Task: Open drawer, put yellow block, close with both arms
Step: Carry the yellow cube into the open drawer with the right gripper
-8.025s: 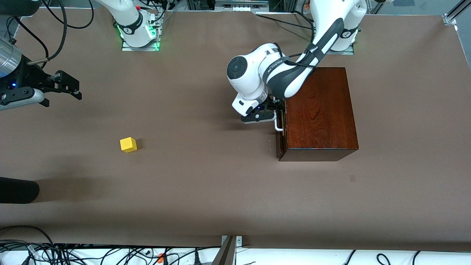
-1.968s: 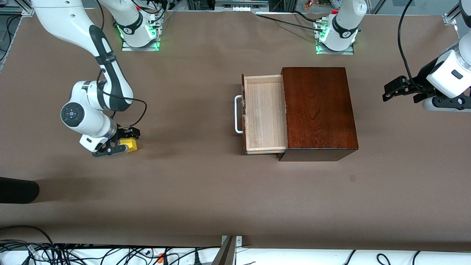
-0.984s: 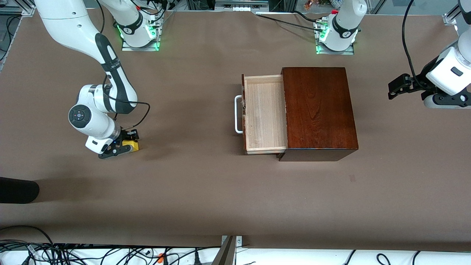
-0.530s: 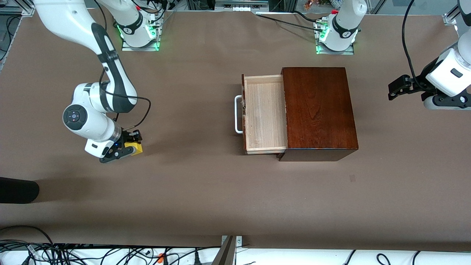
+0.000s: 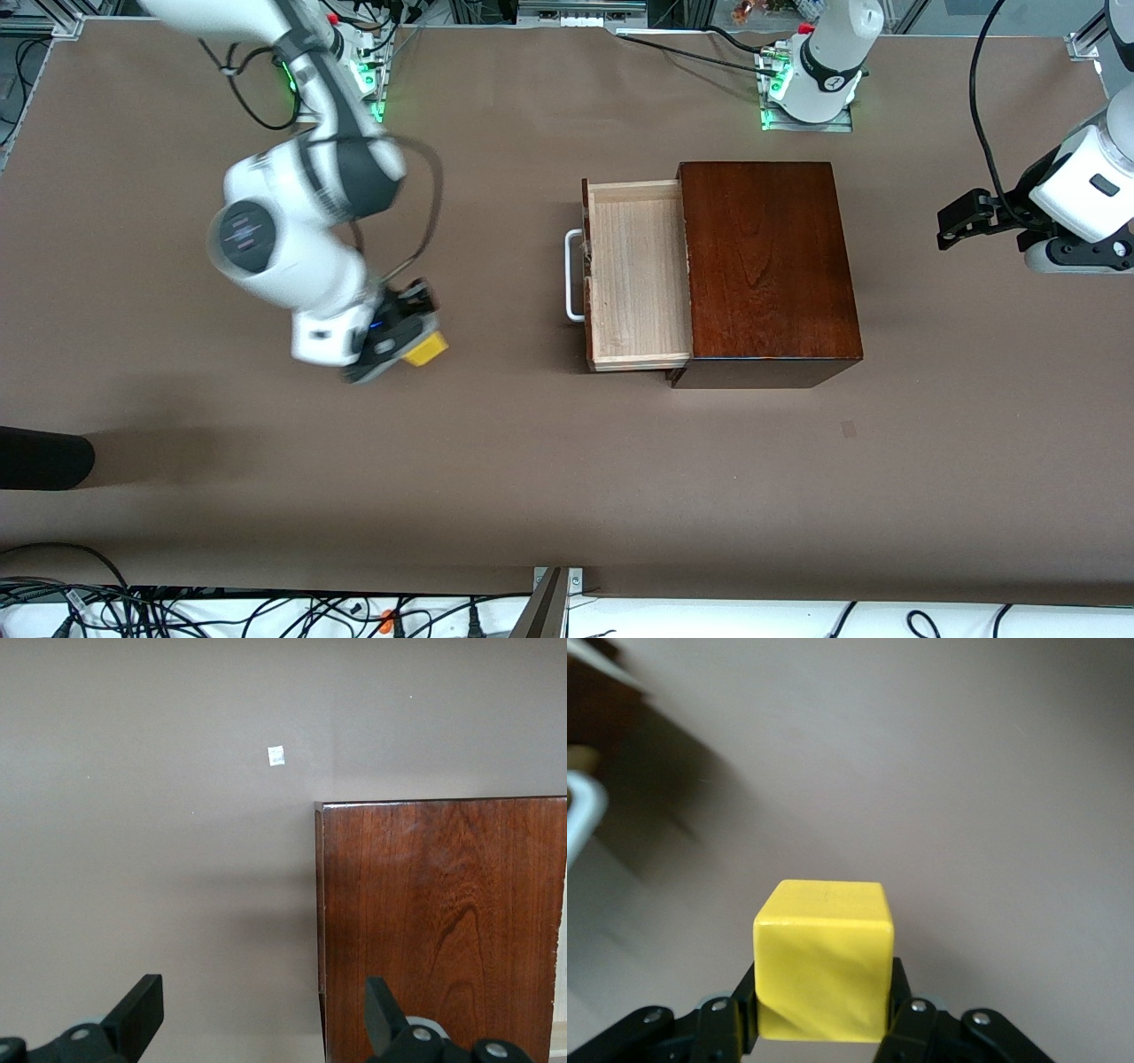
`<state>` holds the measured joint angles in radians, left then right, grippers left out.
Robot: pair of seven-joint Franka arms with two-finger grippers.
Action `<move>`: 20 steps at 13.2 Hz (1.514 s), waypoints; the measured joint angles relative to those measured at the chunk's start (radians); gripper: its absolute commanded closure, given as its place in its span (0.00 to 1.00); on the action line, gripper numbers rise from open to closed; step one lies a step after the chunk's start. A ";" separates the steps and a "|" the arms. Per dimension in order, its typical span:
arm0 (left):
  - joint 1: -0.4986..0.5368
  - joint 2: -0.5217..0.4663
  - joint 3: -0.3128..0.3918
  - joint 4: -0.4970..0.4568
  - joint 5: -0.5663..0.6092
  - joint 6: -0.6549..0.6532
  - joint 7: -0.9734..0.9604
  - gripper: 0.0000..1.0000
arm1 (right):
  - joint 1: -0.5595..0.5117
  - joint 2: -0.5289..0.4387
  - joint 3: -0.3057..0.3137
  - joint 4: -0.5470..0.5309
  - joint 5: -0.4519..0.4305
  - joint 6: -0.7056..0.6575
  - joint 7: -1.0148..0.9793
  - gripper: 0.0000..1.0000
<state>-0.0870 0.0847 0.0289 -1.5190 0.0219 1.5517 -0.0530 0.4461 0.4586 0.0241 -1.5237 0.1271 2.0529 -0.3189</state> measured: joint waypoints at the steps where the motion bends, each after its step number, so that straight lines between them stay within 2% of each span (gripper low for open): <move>1: 0.000 0.000 0.000 0.000 0.000 0.000 0.000 0.00 | 0.065 0.007 0.002 0.028 -0.027 0.000 0.002 0.95; 5: -0.003 0.001 -0.001 0.001 0.000 0.000 0.000 0.00 | 0.266 0.059 0.001 0.154 -0.104 -0.014 0.009 0.97; 8: -0.003 0.002 -0.002 0.001 0.000 0.000 0.000 0.00 | 0.345 0.105 0.001 0.230 -0.134 -0.016 0.006 0.98; 11: -0.003 0.002 -0.002 0.001 0.000 0.000 0.000 0.00 | 0.412 0.153 0.001 0.247 -0.148 -0.016 -0.031 0.98; 15: -0.004 0.003 -0.001 0.002 0.000 0.000 0.000 0.00 | 0.455 0.190 0.000 0.255 -0.201 -0.015 -0.153 0.98; 20: -0.005 0.016 -0.002 0.002 0.000 0.000 0.000 0.00 | 0.453 0.230 -0.014 0.256 -0.204 -0.013 -0.298 0.97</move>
<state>-0.0921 0.1012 0.0273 -1.5174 0.0219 1.5517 -0.0533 0.8992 0.6885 0.0105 -1.2681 -0.0765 2.0401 -0.6173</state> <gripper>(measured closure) 0.000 0.445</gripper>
